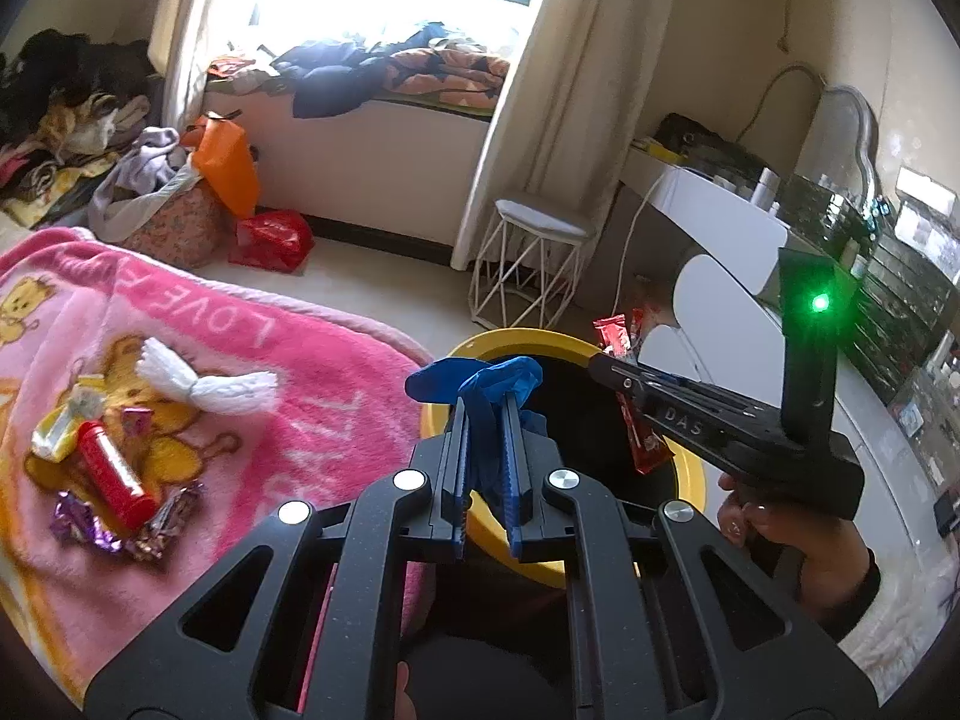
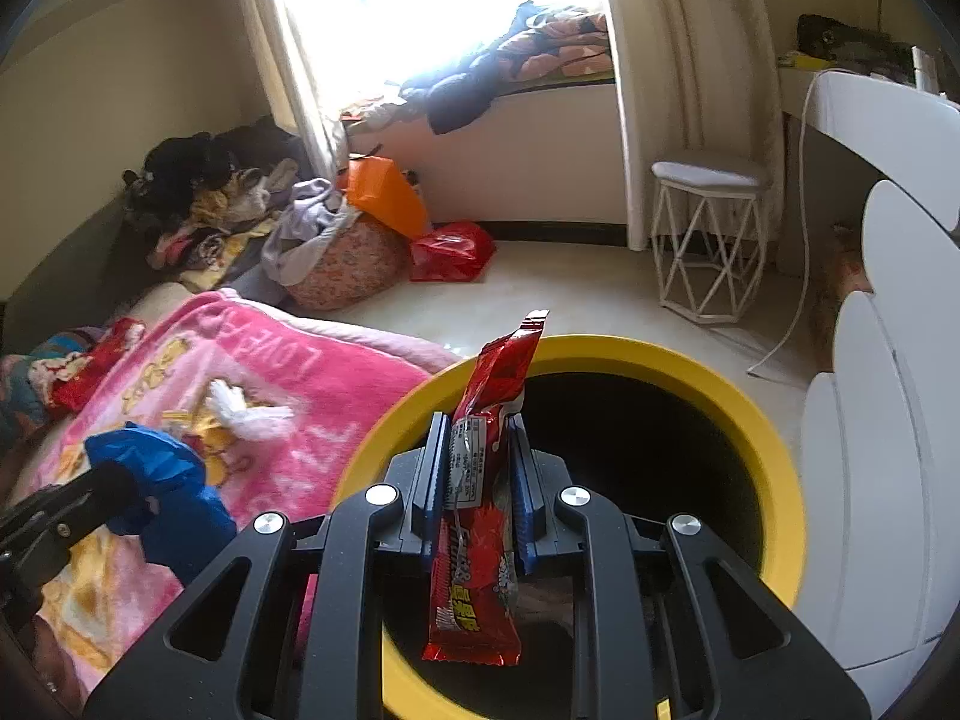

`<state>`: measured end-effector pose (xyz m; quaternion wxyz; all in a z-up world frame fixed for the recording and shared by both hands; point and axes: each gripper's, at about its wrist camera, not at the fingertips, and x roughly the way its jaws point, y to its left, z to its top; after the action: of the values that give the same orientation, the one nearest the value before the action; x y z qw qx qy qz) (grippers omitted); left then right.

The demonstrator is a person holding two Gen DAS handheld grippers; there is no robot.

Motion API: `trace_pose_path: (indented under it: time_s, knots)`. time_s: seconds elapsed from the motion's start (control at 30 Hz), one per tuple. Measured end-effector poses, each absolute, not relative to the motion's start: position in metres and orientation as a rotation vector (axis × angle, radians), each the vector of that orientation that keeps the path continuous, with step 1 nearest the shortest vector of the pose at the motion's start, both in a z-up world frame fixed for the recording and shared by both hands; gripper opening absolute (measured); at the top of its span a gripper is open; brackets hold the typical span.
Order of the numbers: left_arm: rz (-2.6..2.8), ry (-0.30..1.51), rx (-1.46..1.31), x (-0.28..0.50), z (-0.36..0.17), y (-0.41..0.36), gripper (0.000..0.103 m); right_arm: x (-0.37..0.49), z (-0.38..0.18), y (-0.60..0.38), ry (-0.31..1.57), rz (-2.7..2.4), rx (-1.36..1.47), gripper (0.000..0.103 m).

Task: Collect trash
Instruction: 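Carry both wrappers over the yellow bin and open both tools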

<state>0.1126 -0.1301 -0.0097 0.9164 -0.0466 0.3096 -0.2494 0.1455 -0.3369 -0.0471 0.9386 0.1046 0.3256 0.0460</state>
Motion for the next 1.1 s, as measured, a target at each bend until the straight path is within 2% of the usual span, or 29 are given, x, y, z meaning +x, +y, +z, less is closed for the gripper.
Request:
trace_pose_path:
  time_s: [1.0, 1.07, 1.1]
  knots:
    - [-0.598, 0.767, -0.005, 0.164, -0.061, -0.212, 0.006, 0.157, -0.083, -0.394, 0.735, -0.037, 0.28, 0.022]
    - [-0.591, 0.771, -0.009, 0.169, -0.063, -0.214, 0.011, 0.157, -0.083, -0.395, 0.736, -0.038, 0.283, 0.022]
    - [-0.588, 0.773, -0.016, 0.17, -0.064, -0.213, 0.021, 0.157, -0.083, -0.396, 0.735, -0.038, 0.283, 0.022]
